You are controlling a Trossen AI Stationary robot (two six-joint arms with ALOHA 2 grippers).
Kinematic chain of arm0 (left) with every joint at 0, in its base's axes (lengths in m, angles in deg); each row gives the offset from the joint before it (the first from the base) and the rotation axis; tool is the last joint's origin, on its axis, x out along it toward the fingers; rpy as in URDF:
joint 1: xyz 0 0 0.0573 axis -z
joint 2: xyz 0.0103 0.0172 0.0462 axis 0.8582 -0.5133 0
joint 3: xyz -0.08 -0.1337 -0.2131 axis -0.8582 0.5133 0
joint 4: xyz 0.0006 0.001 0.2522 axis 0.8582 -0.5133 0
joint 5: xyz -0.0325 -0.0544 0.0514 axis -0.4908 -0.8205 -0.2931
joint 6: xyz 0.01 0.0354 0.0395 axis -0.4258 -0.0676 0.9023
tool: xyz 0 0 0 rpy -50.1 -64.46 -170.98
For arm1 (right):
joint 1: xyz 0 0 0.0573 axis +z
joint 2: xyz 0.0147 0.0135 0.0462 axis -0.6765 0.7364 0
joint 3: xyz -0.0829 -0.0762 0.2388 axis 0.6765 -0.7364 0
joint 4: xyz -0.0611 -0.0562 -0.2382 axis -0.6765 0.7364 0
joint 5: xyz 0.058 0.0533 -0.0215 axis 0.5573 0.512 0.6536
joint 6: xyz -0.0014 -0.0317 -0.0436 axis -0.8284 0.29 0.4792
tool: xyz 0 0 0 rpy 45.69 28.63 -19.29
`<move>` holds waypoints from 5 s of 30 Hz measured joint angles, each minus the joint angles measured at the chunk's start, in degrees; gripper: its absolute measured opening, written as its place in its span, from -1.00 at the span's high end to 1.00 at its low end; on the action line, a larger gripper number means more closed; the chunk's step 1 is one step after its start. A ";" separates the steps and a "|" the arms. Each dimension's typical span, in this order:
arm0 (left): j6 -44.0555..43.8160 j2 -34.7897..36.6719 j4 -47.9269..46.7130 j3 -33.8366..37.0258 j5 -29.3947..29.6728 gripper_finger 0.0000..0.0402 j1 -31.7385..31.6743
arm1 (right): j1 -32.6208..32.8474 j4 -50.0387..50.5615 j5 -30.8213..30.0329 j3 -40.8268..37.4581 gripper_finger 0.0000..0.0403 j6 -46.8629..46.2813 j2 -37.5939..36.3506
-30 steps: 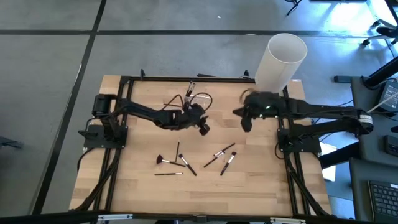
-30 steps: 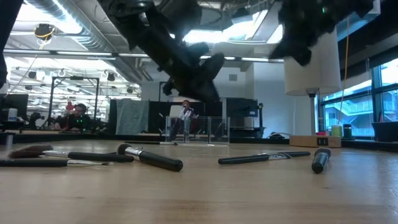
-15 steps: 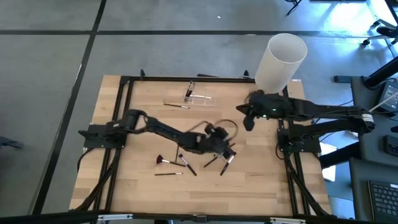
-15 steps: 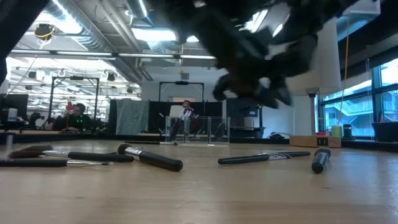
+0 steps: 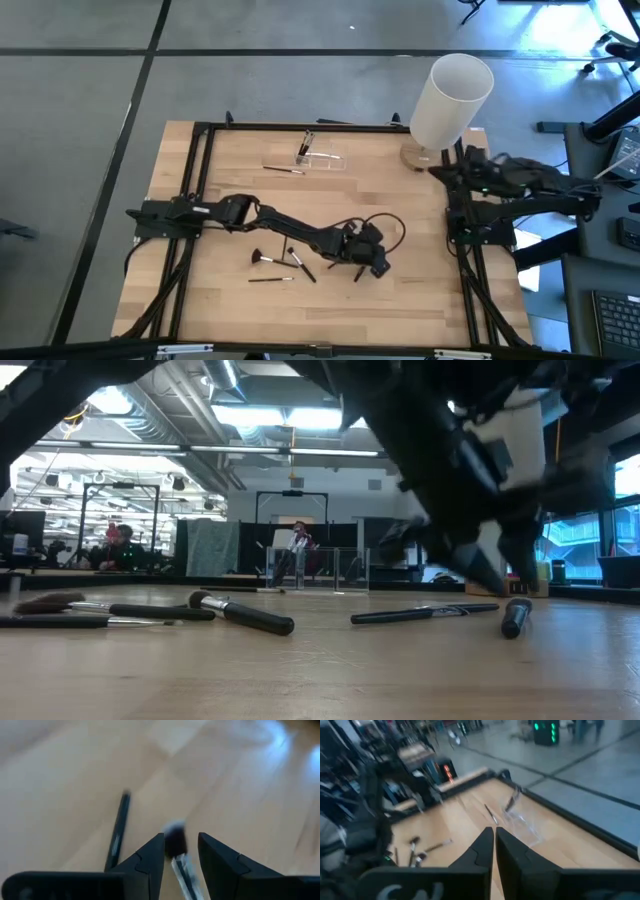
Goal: Pick & Place Makeup Brushes
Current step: Put the powder brush into the transparent organizer
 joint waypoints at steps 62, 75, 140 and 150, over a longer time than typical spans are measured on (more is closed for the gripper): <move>22.55 18.85 -15.72 -0.09 25.22 0.69 -9.41 | 0.41 -3.43 0.46 -0.64 0.90 6.50 -1.90; 25.94 18.15 -10.18 5.11 27.99 0.68 -25.81 | 0.41 -3.19 0.44 -0.64 0.90 7.99 -1.88; 1.55 33.97 -31.32 20.41 -0.38 0.47 5.05 | 0.41 -1.53 -1.01 -0.64 0.90 3.42 0.14; -38.78 30.81 -35.27 20.41 -9.46 0.43 5.63 | 0.41 -4.62 -3.38 -0.64 0.90 0.61 6.07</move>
